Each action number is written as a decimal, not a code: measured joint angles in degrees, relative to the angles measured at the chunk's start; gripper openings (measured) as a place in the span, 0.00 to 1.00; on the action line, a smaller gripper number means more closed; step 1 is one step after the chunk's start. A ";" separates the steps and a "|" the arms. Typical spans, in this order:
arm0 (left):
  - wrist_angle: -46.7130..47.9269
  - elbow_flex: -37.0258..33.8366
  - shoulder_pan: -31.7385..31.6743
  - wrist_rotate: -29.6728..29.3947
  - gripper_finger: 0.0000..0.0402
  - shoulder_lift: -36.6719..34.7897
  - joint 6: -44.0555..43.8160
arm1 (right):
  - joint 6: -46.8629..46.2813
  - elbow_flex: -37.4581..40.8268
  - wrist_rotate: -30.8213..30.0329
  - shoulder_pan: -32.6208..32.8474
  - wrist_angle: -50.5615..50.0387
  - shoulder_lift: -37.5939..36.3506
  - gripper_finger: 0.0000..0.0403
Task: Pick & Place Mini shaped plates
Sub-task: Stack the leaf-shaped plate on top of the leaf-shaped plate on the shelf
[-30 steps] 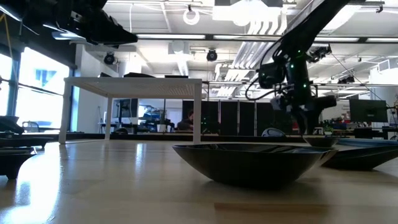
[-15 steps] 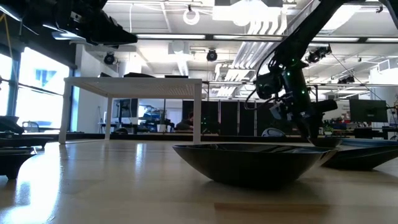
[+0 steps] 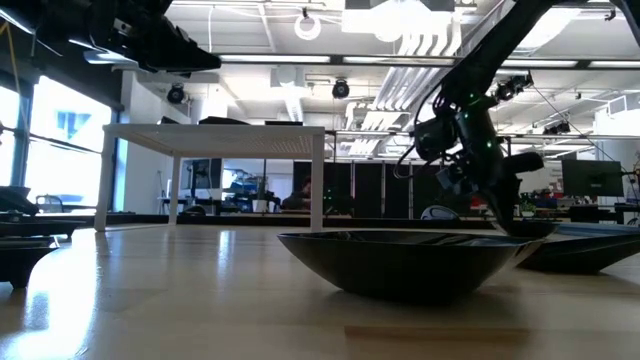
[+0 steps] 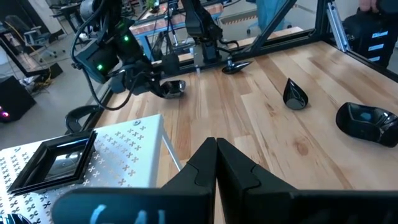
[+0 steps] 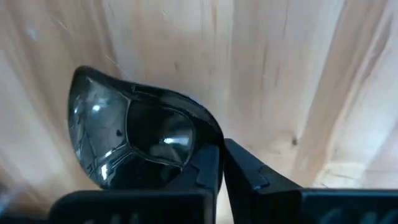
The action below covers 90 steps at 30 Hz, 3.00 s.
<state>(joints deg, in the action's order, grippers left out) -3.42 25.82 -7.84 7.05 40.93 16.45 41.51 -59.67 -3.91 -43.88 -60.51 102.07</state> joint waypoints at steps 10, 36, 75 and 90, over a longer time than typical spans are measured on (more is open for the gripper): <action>0.00 0.00 0.01 0.00 0.00 0.00 -0.19 | -17.04 1.79 9.40 3.86 0.99 -12.07 0.00; -0.33 0.00 -0.01 0.59 0.00 2.19 -8.09 | -90.27 17.41 -18.68 49.24 46.61 -33.82 0.00; -23.31 20.19 28.67 -67.73 0.29 28.89 -3.82 | -27.98 7.55 -48.06 56.72 128.74 -5.19 0.00; -23.62 20.76 28.88 -65.22 0.01 28.79 -4.74 | -28.08 7.55 -46.95 57.11 128.54 -5.21 0.00</action>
<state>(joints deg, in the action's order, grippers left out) -27.04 46.59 21.04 -58.17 69.71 11.70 13.43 -52.12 -50.86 13.24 68.03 96.86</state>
